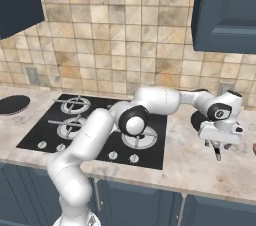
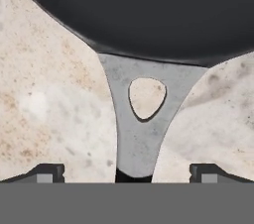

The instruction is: Place both pans onto different burners. Then place the sweet potato and the steak on different pans.

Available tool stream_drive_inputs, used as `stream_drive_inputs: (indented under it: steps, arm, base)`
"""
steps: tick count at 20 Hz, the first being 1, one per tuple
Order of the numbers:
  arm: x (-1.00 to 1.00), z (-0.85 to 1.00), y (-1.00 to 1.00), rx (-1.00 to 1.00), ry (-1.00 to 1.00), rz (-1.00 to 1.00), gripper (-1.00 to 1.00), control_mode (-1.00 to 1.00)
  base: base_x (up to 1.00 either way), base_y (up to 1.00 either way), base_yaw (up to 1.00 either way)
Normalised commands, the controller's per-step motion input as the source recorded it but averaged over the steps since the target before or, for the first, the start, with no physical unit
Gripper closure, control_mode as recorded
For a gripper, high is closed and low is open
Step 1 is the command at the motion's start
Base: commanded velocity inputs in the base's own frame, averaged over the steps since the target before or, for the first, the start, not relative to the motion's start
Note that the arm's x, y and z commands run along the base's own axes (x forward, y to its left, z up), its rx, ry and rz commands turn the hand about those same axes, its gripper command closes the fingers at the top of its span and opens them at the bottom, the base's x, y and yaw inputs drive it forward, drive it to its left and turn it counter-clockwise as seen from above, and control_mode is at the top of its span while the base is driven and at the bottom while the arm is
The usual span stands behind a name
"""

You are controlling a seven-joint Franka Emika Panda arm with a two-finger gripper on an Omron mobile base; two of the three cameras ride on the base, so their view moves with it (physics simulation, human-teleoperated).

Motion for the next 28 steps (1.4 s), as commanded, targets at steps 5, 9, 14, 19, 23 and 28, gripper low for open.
stream_drive_inputs:
  steps: [5, 9, 14, 19, 23, 28]
  arm:
    - [0.1, -0.11, -0.11, 0.0, 0.03, 0.0, -1.0, -1.0]
    - [0.09, -0.15, -0.06, 0.0, 0.04, 0.0, -1.0, -1.0]
    - [0.01, -0.18, -0.02, 0.0, 0.06, 0.0, -1.0, -1.0]
    - [0.0, -0.22, 0.0, 0.0, 0.08, 0.0, -1.0, -1.0]
    - [0.0, -0.3, 0.0, 0.0, 0.09, 0.0, -1.0, -1.0]
    - [0.0, -0.2, 0.0, 0.0, 0.07, 0.0, -1.0, -1.0]
  base:
    - [0.0, 0.0, 0.0]
    - [0.0, 0.0, 0.0]
    - [0.0, 0.0, 0.0]
    - [0.0, 0.0, 0.0]
    - [0.0, 0.0, 0.0]
    - [0.0, 0.0, 0.0]
